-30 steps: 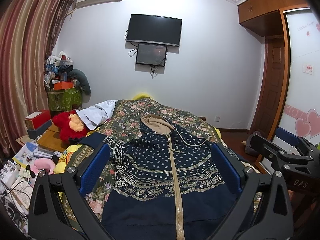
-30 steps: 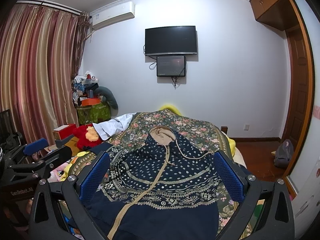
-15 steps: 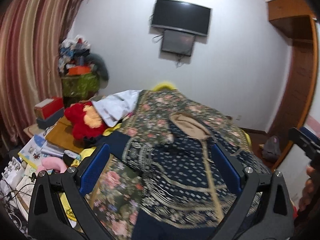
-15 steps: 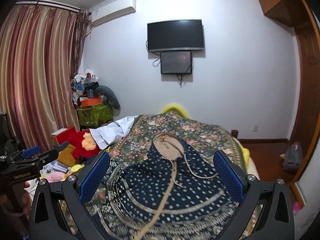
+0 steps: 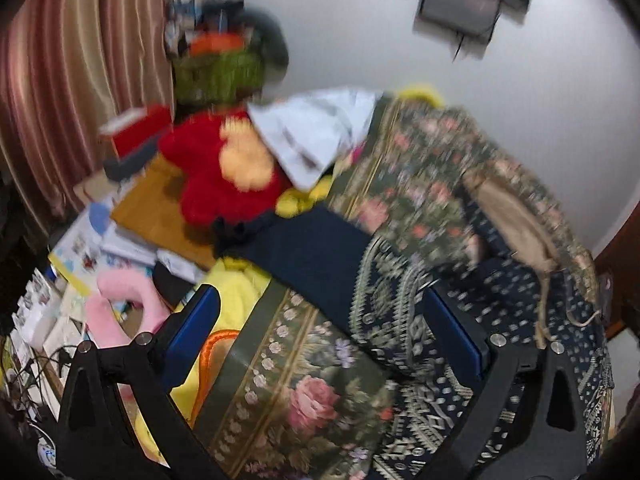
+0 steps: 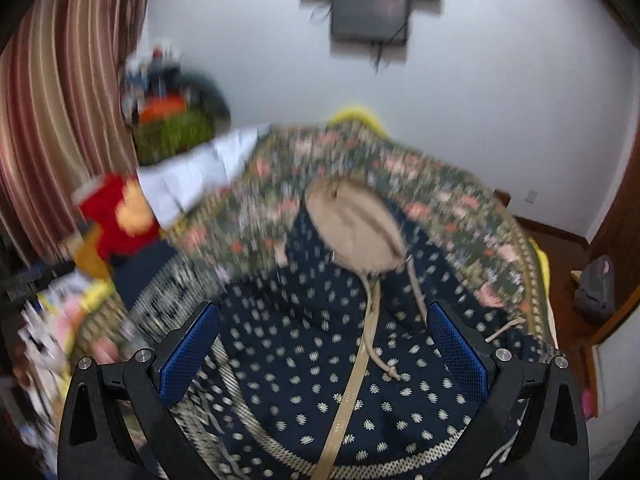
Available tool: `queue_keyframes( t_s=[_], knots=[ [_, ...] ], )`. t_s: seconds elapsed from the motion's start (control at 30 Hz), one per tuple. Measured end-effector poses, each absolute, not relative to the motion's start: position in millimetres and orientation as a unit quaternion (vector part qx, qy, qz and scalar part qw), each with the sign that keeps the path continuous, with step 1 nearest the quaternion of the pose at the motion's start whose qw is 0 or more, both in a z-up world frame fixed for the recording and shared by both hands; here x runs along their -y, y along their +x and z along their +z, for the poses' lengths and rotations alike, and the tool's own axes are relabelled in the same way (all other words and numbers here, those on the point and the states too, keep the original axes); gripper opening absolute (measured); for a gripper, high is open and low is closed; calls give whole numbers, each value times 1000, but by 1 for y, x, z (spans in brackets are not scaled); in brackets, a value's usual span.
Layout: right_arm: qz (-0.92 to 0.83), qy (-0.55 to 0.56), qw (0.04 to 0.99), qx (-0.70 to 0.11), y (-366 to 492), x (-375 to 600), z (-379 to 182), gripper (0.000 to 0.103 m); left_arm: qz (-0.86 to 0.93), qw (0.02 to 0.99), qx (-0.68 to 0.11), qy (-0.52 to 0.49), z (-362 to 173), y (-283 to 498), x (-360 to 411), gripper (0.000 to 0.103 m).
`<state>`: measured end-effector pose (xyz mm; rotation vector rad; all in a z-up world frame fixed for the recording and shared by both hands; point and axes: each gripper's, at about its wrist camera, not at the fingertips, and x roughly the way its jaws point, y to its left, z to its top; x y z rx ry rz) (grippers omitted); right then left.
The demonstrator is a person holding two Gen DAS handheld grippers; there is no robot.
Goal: Fold large clothes
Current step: 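Grasp the navy jacket's sleeve cuff with the left gripper and lift it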
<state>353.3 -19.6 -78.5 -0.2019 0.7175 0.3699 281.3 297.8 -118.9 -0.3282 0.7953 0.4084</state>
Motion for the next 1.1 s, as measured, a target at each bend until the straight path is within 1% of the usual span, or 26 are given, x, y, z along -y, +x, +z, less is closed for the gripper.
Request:
queue_keyframes(
  t_s=[0.07,0.23,0.27,0.3,0.4,0.43,0.5,0.53,0.57,0.6,0.63,0.7,0.73,0.77,0.8,0.83,0.87,0.97,1.03,1.1],
  knots=[
    [188,-123,900,-375,370,1,-109,103,207,871,-416,-161,-140,298,-314,102],
    [223,-144,860,-436,404,-37,-171,103,178,849,-459,-190,-176,323,-344,102],
    [226,-147,853,-446,408,-43,-180,103,172,845,-464,-203,-182,327,-350,100],
    [227,-150,848,-454,414,-49,-188,103,164,839,-469,-221,-188,331,-359,94],
    [239,-147,832,-478,426,-67,-209,103,148,822,-479,-271,-201,339,-379,83],
    [244,-144,828,-484,430,-71,-214,103,141,814,-483,-289,-207,342,-386,82],
    [257,-136,816,-500,437,-80,-225,103,137,805,-489,-309,-215,349,-396,74],
    [263,-132,809,-509,441,-84,-232,103,134,800,-492,-316,-220,353,-400,72],
    [265,-129,804,-516,445,-88,-238,102,134,797,-494,-322,-224,357,-404,66],
    [266,-126,801,-521,447,-90,-242,101,135,794,-495,-326,-227,360,-407,60],
    [269,-123,797,-527,448,-92,-248,99,141,789,-497,-333,-230,364,-410,58],
    [276,-120,788,-537,450,-93,-257,93,144,787,-495,-340,-235,371,-414,48],
    [277,-124,787,-537,448,-95,-261,92,148,788,-495,-335,-235,374,-414,46],
    [277,-133,791,-529,445,-96,-263,92,154,791,-494,-326,-235,377,-414,37],
    [279,-144,794,-521,442,-98,-265,92,162,795,-493,-315,-233,379,-413,32],
    [281,-157,794,-516,439,-101,-266,92,176,802,-489,-295,-229,380,-410,20],
    [284,-175,793,-509,435,-105,-268,92,185,807,-487,-278,-226,382,-408,13],
    [297,-200,786,-503,424,-117,-270,85,204,832,-474,-205,-207,385,-389,8],
    [299,-202,785,-504,421,-120,-270,85,211,851,-457,-148,-188,384,-370,8],
    [300,-188,781,-514,421,-115,-267,85,212,866,-440,-112,-171,383,-354,7]
  ],
)
